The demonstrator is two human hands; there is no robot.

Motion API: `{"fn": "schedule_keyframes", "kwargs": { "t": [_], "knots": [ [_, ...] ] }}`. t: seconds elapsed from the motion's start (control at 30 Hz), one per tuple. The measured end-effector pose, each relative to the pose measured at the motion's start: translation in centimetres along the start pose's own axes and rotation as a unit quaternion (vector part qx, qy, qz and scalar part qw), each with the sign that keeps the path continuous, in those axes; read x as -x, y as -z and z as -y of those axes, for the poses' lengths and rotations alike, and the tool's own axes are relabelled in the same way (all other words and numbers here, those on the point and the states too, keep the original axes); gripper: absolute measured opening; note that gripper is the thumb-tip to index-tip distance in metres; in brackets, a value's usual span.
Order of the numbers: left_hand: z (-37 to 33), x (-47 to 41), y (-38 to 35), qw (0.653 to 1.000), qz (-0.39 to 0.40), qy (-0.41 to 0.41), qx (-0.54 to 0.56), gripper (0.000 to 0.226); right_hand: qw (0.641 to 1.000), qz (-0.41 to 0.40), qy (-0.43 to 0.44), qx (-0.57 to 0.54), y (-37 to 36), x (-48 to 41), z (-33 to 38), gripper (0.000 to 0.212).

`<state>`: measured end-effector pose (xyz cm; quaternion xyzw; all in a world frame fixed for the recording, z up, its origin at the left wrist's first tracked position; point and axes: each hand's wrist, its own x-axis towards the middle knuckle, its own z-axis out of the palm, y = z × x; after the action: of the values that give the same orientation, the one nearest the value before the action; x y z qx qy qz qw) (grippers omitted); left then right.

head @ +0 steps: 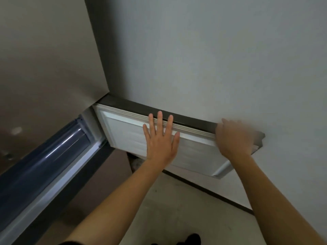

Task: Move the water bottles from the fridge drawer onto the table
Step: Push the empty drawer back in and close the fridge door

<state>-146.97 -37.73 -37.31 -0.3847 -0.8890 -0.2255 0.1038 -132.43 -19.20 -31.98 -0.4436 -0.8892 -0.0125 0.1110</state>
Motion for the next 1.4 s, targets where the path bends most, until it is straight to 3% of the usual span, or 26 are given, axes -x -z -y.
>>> {"fn": "schedule_keyframes", "kwargs": {
  "t": [0.23,0.47,0.67,0.77,0.9,0.97,1.13,1.23,1.33,1.4],
  "knots": [
    [-0.6,-0.5,0.5,0.997,0.037,0.058,-0.039,0.061,0.988,0.009,0.149,-0.036,0.5,-2.7,-1.8,0.056],
    [-6.8,-0.1,-0.1,0.972,-0.010,0.227,0.056,0.063,0.941,0.151,0.292,-0.081,0.7,-5.2,-4.7,0.061],
    [-10.6,4.7,0.8,0.947,0.022,0.282,0.150,0.068,0.879,0.307,0.363,-0.046,3.3,-4.5,-4.2,0.066],
    [-11.5,7.8,1.7,0.934,0.031,0.292,0.204,0.068,0.842,0.377,0.371,-0.107,3.3,-3.7,-3.7,0.064],
    [-11.2,11.6,4.4,0.896,0.011,0.326,0.302,0.070,0.734,0.495,0.358,-0.296,-0.4,0.7,-1.0,0.060],
    [-10.5,13.8,6.4,0.881,0.006,0.346,0.323,0.072,0.705,0.514,0.336,-0.354,-1.4,4.1,1.2,0.062],
    [-6.6,21.2,11.6,0.862,0.025,0.365,0.351,0.067,0.698,0.500,0.299,-0.417,-0.1,14.2,7.3,0.077],
    [-4.6,25.7,15.8,0.839,0.019,0.394,0.375,0.046,0.702,0.478,0.298,-0.436,0.2,19.7,11.8,0.083],
    [-1.0,30.6,20.3,0.822,0.015,0.444,0.357,0.064,0.705,0.482,0.279,-0.440,1.4,24.4,16.3,0.081],
    [1.5,33.9,22.7,0.840,0.032,0.467,0.274,0.078,0.701,0.480,0.265,-0.456,2.0,26.7,19.0,0.082]
  ]
}}
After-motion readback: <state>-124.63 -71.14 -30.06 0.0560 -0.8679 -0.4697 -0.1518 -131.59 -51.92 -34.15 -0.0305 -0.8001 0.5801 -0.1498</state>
